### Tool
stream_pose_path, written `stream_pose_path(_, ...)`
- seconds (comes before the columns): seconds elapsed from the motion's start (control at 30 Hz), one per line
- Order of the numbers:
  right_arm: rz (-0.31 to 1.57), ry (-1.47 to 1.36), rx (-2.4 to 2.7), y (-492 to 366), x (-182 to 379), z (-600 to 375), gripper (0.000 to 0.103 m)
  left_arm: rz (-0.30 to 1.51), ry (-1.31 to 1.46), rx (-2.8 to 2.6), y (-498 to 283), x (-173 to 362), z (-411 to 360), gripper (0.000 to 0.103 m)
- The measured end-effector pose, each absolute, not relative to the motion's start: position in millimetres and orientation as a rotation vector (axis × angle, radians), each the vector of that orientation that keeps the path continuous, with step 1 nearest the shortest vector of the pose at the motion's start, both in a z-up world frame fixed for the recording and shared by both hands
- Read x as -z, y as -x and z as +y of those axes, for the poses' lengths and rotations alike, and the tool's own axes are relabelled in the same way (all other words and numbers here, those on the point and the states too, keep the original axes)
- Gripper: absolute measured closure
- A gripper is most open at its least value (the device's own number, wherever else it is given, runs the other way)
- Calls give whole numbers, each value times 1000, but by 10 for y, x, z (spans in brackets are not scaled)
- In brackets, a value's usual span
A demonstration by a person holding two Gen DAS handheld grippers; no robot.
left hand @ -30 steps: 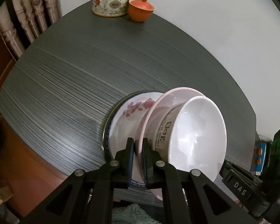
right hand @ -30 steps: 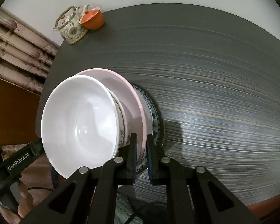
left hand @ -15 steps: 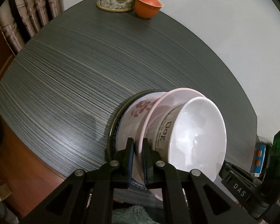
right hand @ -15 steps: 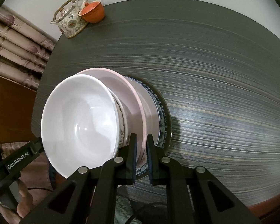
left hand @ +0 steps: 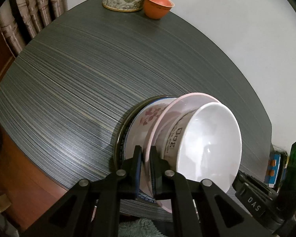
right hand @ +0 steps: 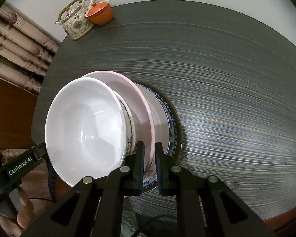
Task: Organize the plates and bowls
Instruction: 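Open both grippers and pull back from the stack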
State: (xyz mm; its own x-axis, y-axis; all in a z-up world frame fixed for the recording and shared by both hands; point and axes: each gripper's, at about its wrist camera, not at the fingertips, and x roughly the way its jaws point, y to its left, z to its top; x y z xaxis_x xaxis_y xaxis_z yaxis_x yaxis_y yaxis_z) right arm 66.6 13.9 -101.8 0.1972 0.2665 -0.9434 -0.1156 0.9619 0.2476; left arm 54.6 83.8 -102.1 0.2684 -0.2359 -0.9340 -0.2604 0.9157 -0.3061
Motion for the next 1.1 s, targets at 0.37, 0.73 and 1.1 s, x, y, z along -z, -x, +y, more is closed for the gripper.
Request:
stream_pose_path(0.37, 1325, -126, -273, -634, 1006, 127, 86, 1290, 428, -28, -534, 985, 843, 92)
stream_pose_path(0.73, 1269, -145, -252, -567, 898, -25, 64, 1248, 419, -40, -416, 865, 880, 88)
stream_pose_path(1.1, 1115, -155, -277, -195, 732, -244, 25, 1070, 317, -83, 109, 525, 936, 54)
